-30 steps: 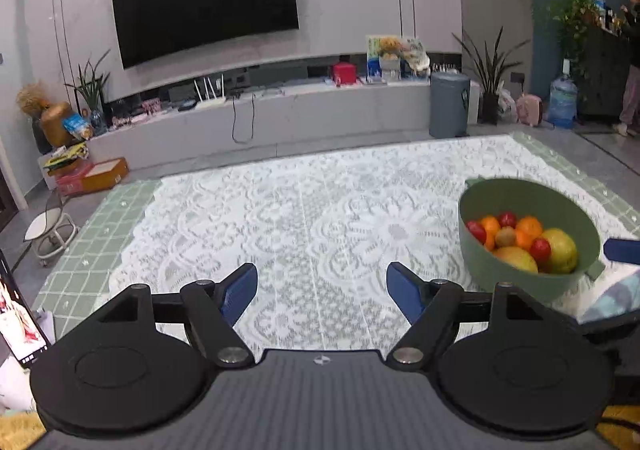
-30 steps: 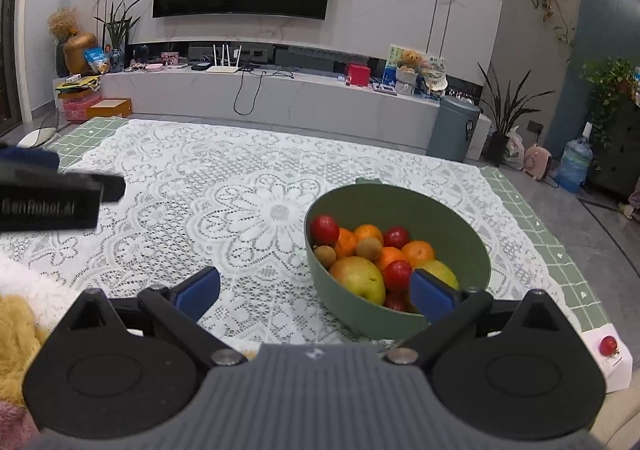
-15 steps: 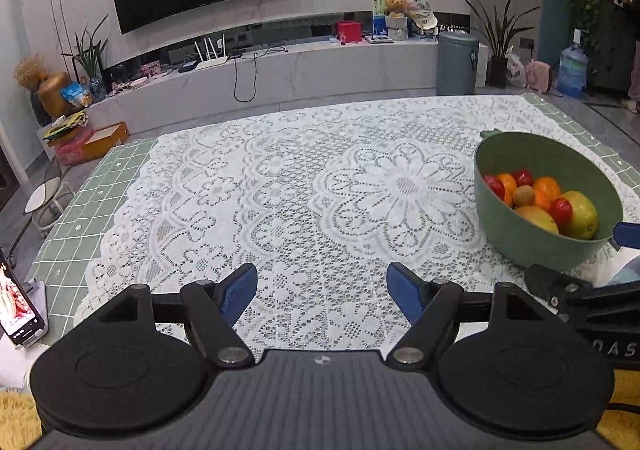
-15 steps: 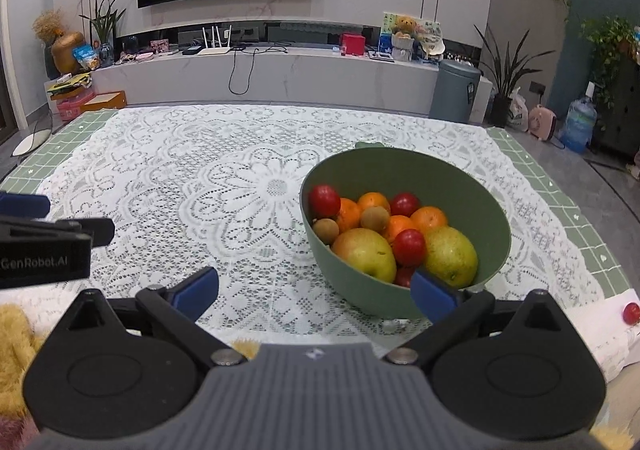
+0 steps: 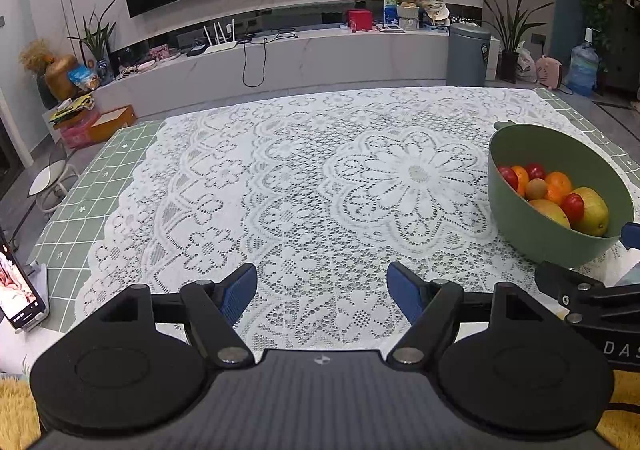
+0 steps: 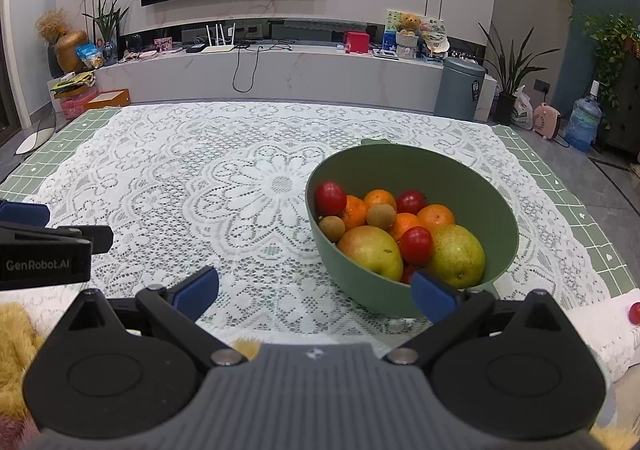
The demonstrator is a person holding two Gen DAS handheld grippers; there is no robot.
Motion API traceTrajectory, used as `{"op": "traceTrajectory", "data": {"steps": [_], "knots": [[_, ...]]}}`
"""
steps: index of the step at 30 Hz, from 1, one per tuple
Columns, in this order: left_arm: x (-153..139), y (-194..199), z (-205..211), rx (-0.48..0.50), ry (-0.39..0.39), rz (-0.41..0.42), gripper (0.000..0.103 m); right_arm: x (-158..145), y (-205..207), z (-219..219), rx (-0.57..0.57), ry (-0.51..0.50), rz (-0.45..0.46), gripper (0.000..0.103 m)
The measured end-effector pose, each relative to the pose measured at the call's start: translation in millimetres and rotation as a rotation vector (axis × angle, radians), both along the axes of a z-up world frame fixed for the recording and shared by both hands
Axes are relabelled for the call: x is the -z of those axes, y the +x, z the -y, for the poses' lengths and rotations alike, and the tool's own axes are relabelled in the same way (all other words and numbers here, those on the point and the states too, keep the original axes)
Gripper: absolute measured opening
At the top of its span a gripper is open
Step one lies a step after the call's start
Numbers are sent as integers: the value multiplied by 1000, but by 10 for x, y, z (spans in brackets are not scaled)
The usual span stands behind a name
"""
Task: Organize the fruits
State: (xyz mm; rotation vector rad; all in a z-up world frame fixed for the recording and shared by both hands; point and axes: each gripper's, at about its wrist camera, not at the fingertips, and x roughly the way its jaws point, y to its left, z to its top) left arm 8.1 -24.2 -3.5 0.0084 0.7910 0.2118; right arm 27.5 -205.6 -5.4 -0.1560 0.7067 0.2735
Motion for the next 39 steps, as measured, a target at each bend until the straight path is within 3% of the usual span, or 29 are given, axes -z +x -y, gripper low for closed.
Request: {"op": "traceTrajectory", "data": {"steps": [39], "knots": [[-1,-31,-49,-15,-15,-14,87,11,-15,-17,-3,-7,-3,99]]}}
